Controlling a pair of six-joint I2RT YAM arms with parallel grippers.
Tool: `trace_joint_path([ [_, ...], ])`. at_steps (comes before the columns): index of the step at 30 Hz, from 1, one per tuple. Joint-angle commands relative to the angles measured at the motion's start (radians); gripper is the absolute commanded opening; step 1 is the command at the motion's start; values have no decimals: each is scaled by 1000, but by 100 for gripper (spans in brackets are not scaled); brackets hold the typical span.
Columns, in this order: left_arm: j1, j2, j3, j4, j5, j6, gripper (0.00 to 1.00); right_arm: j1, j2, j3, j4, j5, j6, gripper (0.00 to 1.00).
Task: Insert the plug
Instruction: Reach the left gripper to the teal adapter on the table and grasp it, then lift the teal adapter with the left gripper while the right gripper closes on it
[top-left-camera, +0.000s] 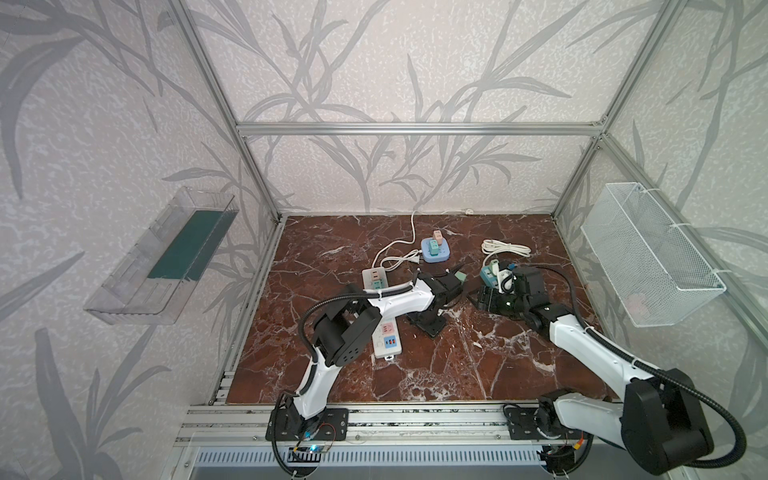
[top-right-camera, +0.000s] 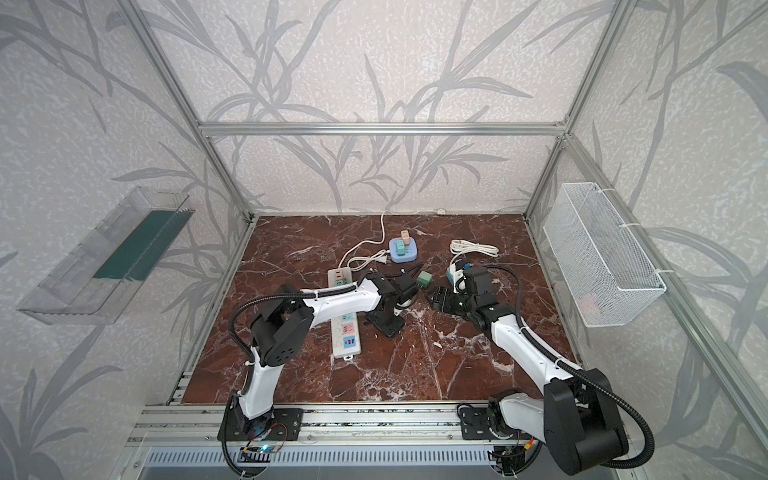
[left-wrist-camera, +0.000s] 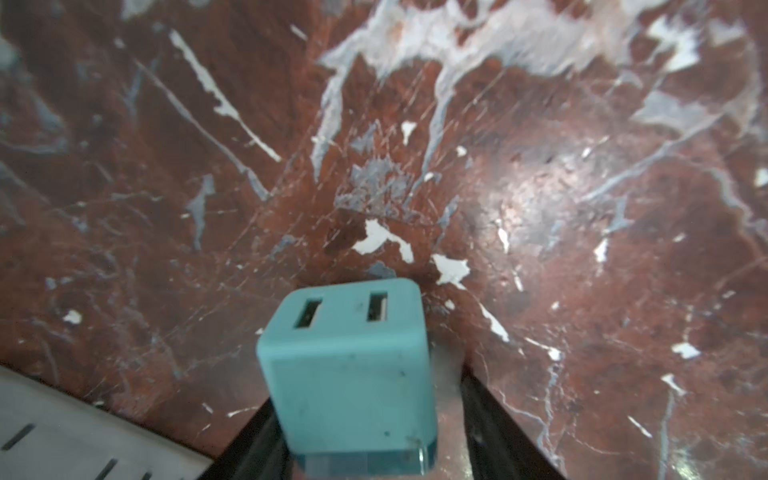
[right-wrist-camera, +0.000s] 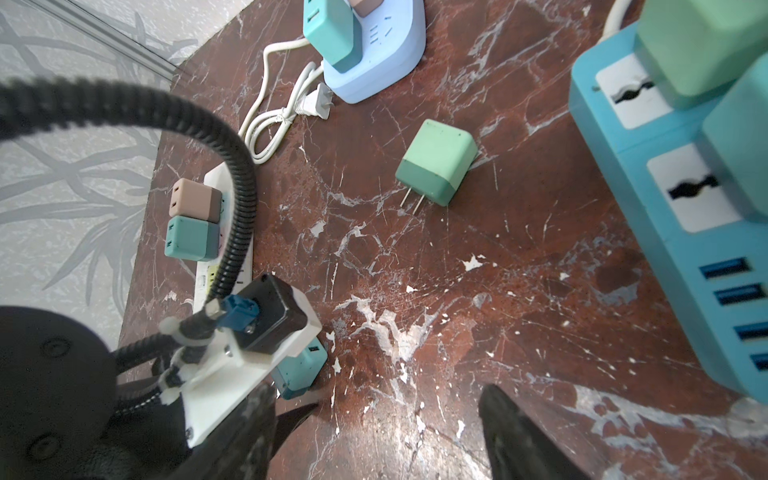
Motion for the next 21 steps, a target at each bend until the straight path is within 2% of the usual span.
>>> trace_joint_path([
  [1,6,-1,20,10,-3,0,60,-6,7,-3,-19,-14,-20,77],
  [6,7,-2,10,34,1,9,55,-6,24,1,-14,-51,-8,77],
  [10,7,-17,2,44,19,20,41,-6,12,2,1,-50,13,76],
  [12,7,-41,-15,72,34,23,38,-5,-1,8,-7,-41,16,75],
  [19,6,-236,-178,332,194,51,32,-6,-82,-1,-74,37,18,71],
  [21,6,-288,-223,405,201,63,29,-5,-117,-16,-81,52,24,70],
])
